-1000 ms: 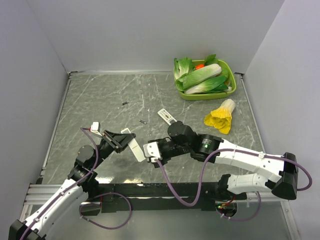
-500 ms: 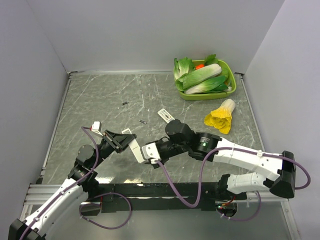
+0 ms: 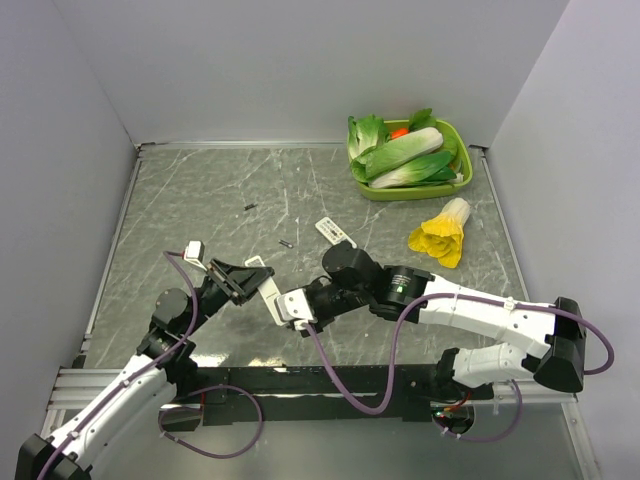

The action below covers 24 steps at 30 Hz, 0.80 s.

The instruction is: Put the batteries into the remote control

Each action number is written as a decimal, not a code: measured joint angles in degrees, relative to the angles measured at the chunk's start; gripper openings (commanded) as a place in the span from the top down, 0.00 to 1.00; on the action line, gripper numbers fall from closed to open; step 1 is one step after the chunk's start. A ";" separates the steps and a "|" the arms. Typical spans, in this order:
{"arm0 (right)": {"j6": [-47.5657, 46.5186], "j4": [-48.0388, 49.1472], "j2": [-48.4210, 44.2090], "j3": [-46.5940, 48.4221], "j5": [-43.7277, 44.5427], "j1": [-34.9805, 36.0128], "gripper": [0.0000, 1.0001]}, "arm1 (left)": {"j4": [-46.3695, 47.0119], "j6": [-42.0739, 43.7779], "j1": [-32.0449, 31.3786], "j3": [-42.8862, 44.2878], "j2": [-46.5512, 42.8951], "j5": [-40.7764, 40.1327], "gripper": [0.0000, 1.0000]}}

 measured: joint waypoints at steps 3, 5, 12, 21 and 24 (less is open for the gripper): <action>-0.33 0.35 0.02 0.00 0.39 0.13 0.58 | 0.94 -0.28 0.00 0.00 0.48 0.33 0.98; -0.59 0.81 0.09 0.00 0.94 0.24 0.59 | 1.64 -0.46 0.02 0.00 0.87 0.61 0.98; -1.75 1.11 0.98 0.00 3.04 0.92 0.63 | 2.93 -1.53 0.35 -0.55 1.73 1.29 0.98; -2.67 1.99 2.29 0.00 4.50 1.46 0.73 | 2.93 -1.64 1.11 -1.01 1.73 1.33 0.98; -2.67 2.21 3.13 0.00 4.59 1.46 0.73 | 2.91 -1.77 1.36 -1.62 1.99 1.29 0.98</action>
